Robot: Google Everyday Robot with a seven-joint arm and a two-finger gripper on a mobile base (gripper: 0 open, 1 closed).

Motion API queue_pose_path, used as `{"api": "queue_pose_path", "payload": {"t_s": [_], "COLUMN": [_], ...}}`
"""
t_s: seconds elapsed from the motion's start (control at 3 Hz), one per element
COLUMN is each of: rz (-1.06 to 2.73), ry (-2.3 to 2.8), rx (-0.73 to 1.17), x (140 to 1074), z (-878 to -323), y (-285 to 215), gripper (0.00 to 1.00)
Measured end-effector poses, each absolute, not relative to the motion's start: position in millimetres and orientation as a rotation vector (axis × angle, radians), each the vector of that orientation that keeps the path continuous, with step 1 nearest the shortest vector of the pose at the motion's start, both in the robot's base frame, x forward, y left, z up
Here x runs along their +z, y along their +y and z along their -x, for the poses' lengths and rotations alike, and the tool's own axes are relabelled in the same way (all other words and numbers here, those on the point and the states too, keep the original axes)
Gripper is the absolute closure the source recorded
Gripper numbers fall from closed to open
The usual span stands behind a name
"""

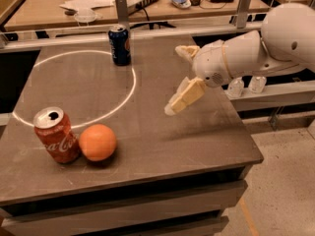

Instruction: Move orange near coke can

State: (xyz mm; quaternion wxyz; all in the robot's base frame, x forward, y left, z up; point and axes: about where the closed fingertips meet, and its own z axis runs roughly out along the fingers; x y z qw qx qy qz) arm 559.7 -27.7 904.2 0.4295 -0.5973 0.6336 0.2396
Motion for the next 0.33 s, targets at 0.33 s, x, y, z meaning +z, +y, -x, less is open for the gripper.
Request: {"api": "queue_pose_path", "payload": {"t_s": [0.33], "rz": [1.51], "ry": [1.57], "rx": [0.623], "x": [902.0], "z": [-554.1], "y": [-19.0], "gripper": [0.0]}}
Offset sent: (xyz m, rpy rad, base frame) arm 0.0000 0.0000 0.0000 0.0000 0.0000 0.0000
